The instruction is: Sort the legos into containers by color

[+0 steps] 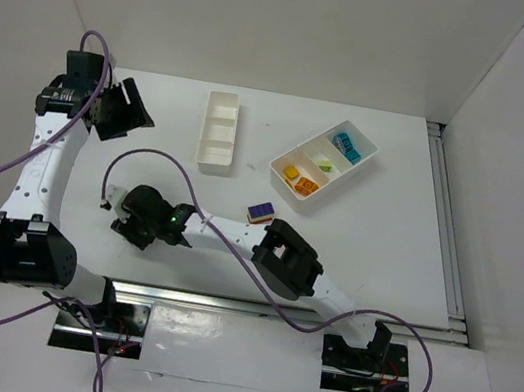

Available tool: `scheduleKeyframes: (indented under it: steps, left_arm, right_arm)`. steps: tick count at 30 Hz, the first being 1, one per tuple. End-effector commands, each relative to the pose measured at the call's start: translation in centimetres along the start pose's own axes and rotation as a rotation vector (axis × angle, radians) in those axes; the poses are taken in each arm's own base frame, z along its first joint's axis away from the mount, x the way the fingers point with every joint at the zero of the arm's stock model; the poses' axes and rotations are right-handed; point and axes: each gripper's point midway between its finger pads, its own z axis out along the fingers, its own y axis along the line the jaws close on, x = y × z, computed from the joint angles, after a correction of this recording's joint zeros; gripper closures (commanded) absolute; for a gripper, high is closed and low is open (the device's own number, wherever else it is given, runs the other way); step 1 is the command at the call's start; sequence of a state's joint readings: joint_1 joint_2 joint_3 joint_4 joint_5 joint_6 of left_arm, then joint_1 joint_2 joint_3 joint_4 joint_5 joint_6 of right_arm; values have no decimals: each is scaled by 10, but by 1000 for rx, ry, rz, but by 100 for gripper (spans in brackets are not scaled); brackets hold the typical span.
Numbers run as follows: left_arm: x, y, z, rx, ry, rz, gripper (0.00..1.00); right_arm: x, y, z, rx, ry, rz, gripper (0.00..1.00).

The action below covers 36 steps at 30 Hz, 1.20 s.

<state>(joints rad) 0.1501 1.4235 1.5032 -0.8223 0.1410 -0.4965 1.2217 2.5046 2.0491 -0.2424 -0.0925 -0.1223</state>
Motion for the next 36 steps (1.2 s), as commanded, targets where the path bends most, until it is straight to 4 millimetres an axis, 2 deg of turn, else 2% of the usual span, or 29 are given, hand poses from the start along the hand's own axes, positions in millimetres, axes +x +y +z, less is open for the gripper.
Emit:
scheduleKeyframes:
  steps: [1, 2, 4, 7, 8, 9, 10, 11, 12, 13, 14, 15, 16, 17, 18, 19, 20, 21, 23, 24, 26, 27, 29, 30, 32, 33, 35, 36]
  left_arm:
    - [-3, -5, -4, 35, -14, 20, 24]
    - [0, -3, -2, 31, -6, 18, 24]
    - [0, -4, -3, 40, -2, 18, 24]
    - [-1, -7, -2, 53, -6, 20, 24]
    - [-1, -7, -2, 53, -6, 20, 24]
    - [-1, -7, -2, 53, -6, 20, 24]
    - [-1, -7, -2, 53, -6, 20, 24]
    - [1, -10, -3, 73, 2, 29, 24]
    - [1, -12, -3, 81, 6, 30, 24]
    - [0, -14, -3, 95, 1, 32, 24]
    - [1, -16, -4, 108, 6, 32, 25]
    - [-2, -17, -3, 112, -3, 35, 25]
    - [2, -23, -1, 132, 5, 45, 25]
    - [6, -27, 2, 139, 19, 64, 25]
    - [6, -31, 2, 148, 14, 73, 26]
    - [9, -33, 7, 150, 31, 78, 26]
    - [12, -38, 7, 158, 37, 88, 26]
    - [17, -46, 11, 173, 50, 105, 26]
    - [24, -52, 15, 183, 70, 120, 26]
    - [28, -57, 20, 187, 77, 145, 26]
    - [29, -68, 22, 204, 84, 173, 26]
    - [34, -74, 22, 208, 90, 191, 26]
    - [37, -82, 24, 221, 99, 207, 26]
    - [41, -84, 28, 215, 110, 214, 26]
    - [45, -90, 29, 226, 119, 228, 26]
    - [50, -94, 33, 229, 136, 237, 26]
    - [54, -97, 35, 224, 149, 247, 26]
    - [55, -102, 36, 227, 147, 259, 26]
  right_arm:
    - [16, 1, 7, 21, 47, 17, 56]
    - [23, -1, 5, 32, 63, 18, 62]
    - [11, -7, -6, 71, 44, 15, 79]
    - [6, -10, -23, 99, 36, 40, 82]
    - [-15, -18, -45, 130, -6, 62, 82]
    - [-8, -17, -53, 130, -3, 74, 82]
    - [-12, -35, -67, 165, -19, 106, 82]
    - [-39, -44, -100, 191, -89, 151, 82]
    - [-47, -52, -116, 205, -128, 183, 82]
    - [-21, -72, -129, 240, -95, 235, 82]
    - [-40, -82, -164, 259, -168, 294, 82]
    - [-36, -94, -180, 293, -178, 332, 82]
    - [-11, -103, -190, 326, -144, 372, 82]
    - [-3, -127, -209, 384, -156, 421, 82]
    - [6, -139, -236, 449, -160, 475, 82]
    - [14, -151, -250, 491, -159, 508, 82]
    - [26, -177, -269, 559, -156, 564, 82]
    - [28, -187, -288, 588, -174, 596, 82]
    - [50, -205, -309, 655, -156, 657, 81]
    - [57, -225, -325, 704, -175, 698, 81]
    - [75, -244, -341, 764, -166, 769, 79]
    - [87, -263, -358, 815, -164, 807, 79]
    - [111, -284, -369, 884, -126, 882, 79]
    - [119, -303, -382, 911, -134, 919, 79]
    - [139, -322, -378, 932, -92, 959, 78]
    - [135, -334, -382, 946, -106, 954, 78]
    - [151, -354, -384, 993, -81, 959, 78]
    - [145, -364, -387, 1004, -108, 957, 78]
